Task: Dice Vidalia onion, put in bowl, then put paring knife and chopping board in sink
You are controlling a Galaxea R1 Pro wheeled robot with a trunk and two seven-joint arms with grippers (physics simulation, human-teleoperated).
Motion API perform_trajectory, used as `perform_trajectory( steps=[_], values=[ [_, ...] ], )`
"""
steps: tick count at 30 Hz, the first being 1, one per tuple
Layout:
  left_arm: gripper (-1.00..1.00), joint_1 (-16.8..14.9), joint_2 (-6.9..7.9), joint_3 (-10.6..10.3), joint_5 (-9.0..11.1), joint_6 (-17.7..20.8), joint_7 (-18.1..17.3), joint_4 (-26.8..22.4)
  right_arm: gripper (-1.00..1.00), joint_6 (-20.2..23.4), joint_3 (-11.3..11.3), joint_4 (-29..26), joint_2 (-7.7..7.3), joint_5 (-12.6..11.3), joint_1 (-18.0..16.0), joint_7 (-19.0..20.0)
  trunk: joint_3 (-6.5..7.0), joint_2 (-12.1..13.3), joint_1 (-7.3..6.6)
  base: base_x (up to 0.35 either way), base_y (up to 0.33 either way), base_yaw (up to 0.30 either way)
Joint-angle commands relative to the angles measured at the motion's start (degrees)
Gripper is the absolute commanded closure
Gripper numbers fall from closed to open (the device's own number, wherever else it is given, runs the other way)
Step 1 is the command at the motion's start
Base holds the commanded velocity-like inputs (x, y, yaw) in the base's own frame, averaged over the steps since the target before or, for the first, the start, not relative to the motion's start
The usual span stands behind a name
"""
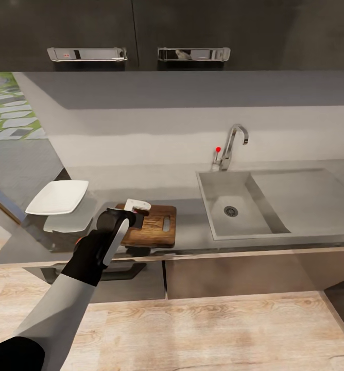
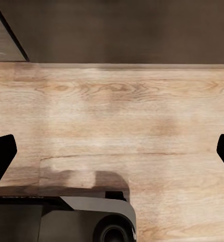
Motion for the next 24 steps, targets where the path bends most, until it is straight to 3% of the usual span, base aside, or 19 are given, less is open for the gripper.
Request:
perform_trajectory(
  steps=[1, 4, 5, 24],
  values=[
    [1.0, 0.0, 0.01, -0.1, 0.5, 0.2, 0.5, 0.0, -1.0, -0.1, 0.3, -0.1, -0.09, -0.3, 0.0, -0.4, -0.09, -0.1, 0.03, 0.0, 0.0, 0.0],
    [1.0, 0.0, 0.01, -0.1, 0.5, 0.2, 0.5, 0.0, -1.0, -0.1, 0.3, -0.1, -0.09, -0.3, 0.0, -0.4, -0.09, -0.1, 0.03, 0.0, 0.0, 0.0],
    [-1.0, 0.0, 0.01, -0.1, 0.5, 0.2, 0.6, 0.0, -1.0, -0.1, 0.3, -0.1, -0.09, -0.3, 0.0, -0.4, -0.09, -0.1, 0.03, 0.0, 0.0, 0.0],
    [-1.0, 0.0, 0.01, -0.1, 0.5, 0.2, 0.6, -0.3, -1.0, -0.1, 0.3, -0.1, -0.09, -0.3, 0.0, -0.4, -0.09, -0.1, 0.03, 0.0, 0.0, 0.0]
  ],
)
